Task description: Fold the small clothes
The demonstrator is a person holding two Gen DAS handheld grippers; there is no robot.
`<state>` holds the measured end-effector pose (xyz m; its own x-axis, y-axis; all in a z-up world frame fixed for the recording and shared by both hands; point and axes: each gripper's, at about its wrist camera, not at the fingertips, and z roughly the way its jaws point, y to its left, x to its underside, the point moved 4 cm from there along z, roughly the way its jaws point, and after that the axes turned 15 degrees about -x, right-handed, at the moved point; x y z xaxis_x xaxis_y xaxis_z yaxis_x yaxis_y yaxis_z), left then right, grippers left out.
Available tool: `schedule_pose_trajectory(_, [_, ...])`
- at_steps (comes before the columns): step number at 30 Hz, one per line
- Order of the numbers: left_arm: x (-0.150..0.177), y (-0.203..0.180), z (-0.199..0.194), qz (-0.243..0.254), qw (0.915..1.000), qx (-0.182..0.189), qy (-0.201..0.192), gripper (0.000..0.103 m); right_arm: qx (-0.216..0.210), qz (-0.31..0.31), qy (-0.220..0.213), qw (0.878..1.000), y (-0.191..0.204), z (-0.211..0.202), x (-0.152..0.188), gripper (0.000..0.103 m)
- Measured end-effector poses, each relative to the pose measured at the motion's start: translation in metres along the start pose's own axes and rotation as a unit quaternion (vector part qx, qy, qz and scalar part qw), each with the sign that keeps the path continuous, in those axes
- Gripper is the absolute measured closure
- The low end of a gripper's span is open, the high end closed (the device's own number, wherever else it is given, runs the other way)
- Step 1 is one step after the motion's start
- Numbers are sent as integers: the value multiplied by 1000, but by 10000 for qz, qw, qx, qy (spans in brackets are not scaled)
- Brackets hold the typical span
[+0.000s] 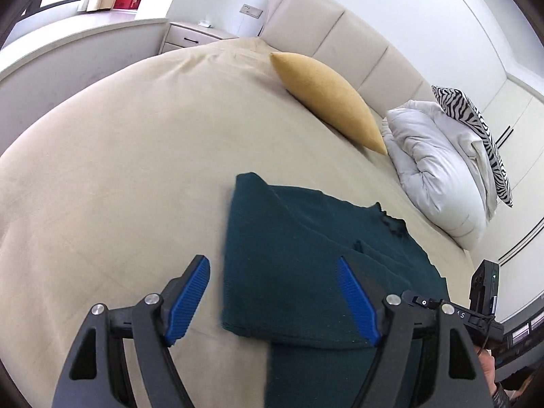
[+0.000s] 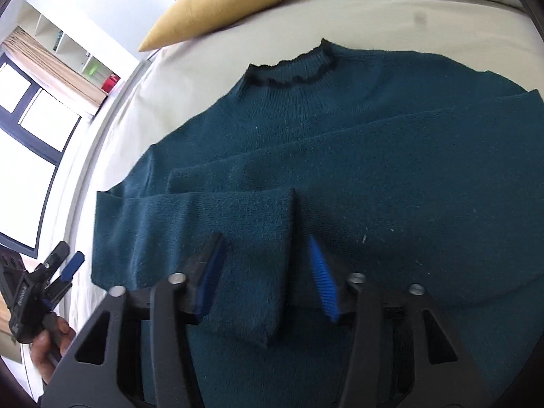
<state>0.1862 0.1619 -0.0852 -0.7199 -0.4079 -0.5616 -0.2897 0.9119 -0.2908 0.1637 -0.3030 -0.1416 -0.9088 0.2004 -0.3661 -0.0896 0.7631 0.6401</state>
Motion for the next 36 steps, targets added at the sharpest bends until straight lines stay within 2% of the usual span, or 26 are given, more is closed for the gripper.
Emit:
schedule_pose_trajectory(2, [-4, 7, 6, -16, 10000, -48, 44, 26, 70, -95, 15, 9999, 4, 3, -3, 79])
schedule_pose_trajectory(3, [-6, 11, 9, -9, 9999, -69, 84, 27, 116, -169, 8, 9998, 6, 3, -4, 91])
schedule_pose_trajectory(4, [-7, 12, 13, -7, 9999, -82, 121, 31, 168, -280, -6, 9995, 10, 1, -5, 96])
schedule_pose_trajectory(12, [-14, 4, 31, 58, 9994, -89, 316, 32, 290, -932, -497, 9940, 35, -51, -27, 96])
schedule_pose_trajectory(14, [-16, -2, 36, 112, 9993, -125, 345, 32, 385, -959, -548, 9931, 28, -65, -30, 96])
schedule_pose_trajectory(18, [-19, -9, 53, 87, 9985, -194, 503, 32, 737, -718, -493, 9935, -12, -69, -33, 96])
schedule_pose_trajectory(21, [-23, -18, 65, 221, 9978, -260, 560, 32, 620, -566, -458, 9954, -27, -69, -28, 96])
schedule_pose_trajectory(27, [-31, -30, 84, 517, 9951, -555, 639, 32, 518, -616, -754, 9939, -34, -77, -33, 96])
schedule_pose_trajectory(33, [-42, -32, 101, 524, 9941, -664, 675, 39, 617, -690, -702, 9932, -44, -74, -38, 96])
schedule_pose_trajectory(34, [-42, -34, 102, 584, 9937, -691, 656, 43, 616, -660, -694, 9935, -46, -73, -38, 96])
schedule_pose_trajectory(35, [-41, -37, 103, 664, 9932, -702, 646, 56, 635, -617, -690, 9937, -50, -72, -37, 96])
schedule_pose_trajectory(36, [-39, -40, 105, 753, 9925, -702, 665, 64, 647, -590, -682, 9938, -52, -71, -37, 96])
